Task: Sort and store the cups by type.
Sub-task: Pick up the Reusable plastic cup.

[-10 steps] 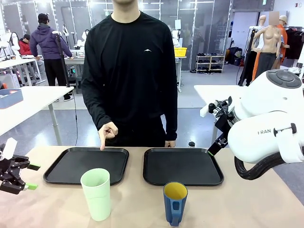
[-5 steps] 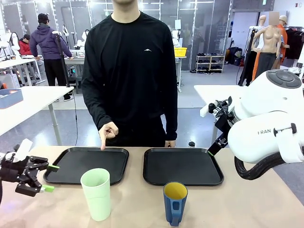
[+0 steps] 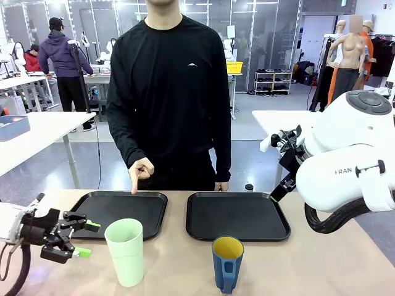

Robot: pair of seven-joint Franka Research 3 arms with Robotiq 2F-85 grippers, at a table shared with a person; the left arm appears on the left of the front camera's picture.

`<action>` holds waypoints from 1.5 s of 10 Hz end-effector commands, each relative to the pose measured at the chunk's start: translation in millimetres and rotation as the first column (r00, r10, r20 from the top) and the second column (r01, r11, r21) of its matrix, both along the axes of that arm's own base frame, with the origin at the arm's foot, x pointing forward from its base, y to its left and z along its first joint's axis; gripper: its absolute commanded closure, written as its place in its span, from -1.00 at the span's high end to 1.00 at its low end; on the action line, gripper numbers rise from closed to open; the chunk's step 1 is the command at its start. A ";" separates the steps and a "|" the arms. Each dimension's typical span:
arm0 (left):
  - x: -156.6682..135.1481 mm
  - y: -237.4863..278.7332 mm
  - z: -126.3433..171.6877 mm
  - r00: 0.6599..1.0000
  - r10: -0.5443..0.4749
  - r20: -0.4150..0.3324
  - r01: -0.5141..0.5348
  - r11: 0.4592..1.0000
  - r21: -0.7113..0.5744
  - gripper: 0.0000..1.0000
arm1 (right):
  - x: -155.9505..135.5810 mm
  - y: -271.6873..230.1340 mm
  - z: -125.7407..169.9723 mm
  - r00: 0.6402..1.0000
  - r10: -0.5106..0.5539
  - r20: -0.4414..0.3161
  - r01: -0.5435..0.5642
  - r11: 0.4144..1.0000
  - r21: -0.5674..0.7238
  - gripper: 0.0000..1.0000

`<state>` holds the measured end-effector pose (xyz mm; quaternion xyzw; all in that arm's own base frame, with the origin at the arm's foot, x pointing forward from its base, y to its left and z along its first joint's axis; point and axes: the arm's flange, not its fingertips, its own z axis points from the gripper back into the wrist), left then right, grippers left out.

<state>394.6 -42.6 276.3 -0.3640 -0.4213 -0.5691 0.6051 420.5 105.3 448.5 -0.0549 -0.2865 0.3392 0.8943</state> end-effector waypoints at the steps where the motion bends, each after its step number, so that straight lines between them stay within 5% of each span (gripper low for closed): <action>1: -0.1 -16.4 -0.8 0.998 -0.043 -0.037 0.041 0.999 -0.036 1.00 | 0.1 -0.3 -0.3 1.000 0.000 -0.003 0.000 1.000 0.003 1.00; 7: -5.3 -55.4 -12.8 0.985 -0.158 -0.070 0.154 0.986 -0.063 1.00 | 0.1 -0.3 -0.3 1.000 0.000 -0.003 0.000 1.000 0.003 1.00; 15: 7.2 -86.0 -23.9 0.987 -0.145 -0.075 0.135 0.984 -0.119 1.00 | 0.1 -0.3 -0.3 1.000 0.000 -0.003 0.000 1.000 0.003 1.00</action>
